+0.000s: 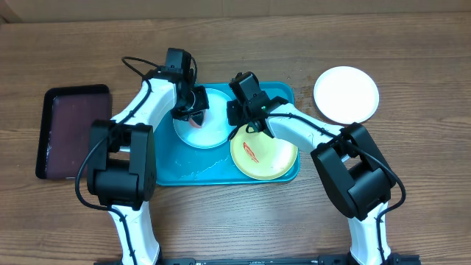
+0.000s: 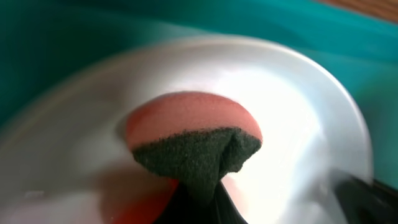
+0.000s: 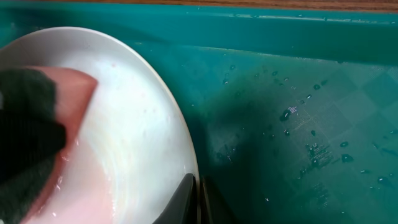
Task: Clean dirty plates on tray and stack at the side
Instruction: 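Scrub the light-blue plate's red smear with the left-held sponge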
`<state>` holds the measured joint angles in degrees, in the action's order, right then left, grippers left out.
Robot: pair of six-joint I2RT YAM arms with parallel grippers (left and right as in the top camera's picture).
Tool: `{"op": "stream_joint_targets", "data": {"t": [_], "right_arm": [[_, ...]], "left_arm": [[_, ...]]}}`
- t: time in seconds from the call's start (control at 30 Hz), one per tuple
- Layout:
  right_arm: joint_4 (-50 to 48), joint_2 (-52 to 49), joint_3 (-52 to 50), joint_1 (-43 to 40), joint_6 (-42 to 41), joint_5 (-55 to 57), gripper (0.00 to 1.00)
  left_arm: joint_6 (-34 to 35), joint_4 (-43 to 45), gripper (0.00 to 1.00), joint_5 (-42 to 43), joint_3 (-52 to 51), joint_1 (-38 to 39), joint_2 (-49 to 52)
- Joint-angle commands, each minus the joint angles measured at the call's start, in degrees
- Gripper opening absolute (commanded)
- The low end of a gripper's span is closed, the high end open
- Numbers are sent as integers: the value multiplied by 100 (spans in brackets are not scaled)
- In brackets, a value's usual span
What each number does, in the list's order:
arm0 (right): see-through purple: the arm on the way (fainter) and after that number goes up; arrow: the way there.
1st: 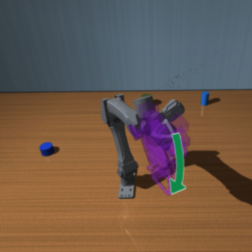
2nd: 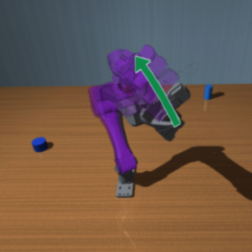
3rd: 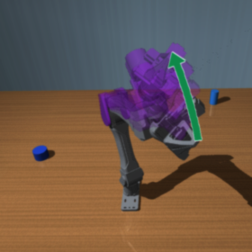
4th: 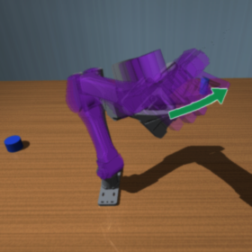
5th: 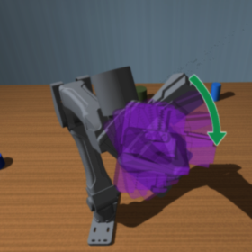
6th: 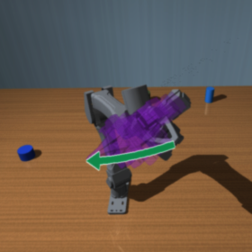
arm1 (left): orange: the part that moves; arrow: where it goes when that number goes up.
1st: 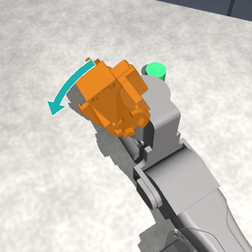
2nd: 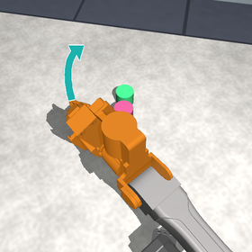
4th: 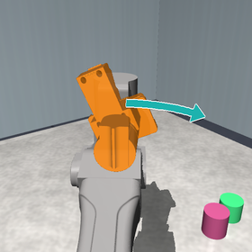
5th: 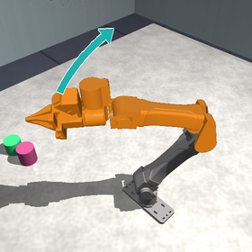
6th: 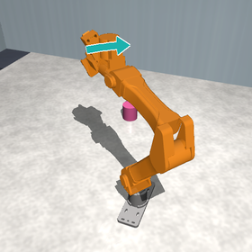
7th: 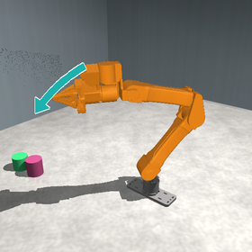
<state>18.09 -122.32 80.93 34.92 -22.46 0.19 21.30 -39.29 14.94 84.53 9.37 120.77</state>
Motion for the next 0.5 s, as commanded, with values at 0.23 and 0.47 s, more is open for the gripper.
{"op": "stream_joint_targets", "data": {"t": [0.23, 0.47], "right_arm": [[-2, -107, -24, 107, 17, -179, 4], [9, -107, -24, 107, 17, -179, 4]], "left_arm": [[-756, 2, 4, 1128, -90, 175, 245], [-146, -841, 4, -1731, -90, 175, 245]]}}
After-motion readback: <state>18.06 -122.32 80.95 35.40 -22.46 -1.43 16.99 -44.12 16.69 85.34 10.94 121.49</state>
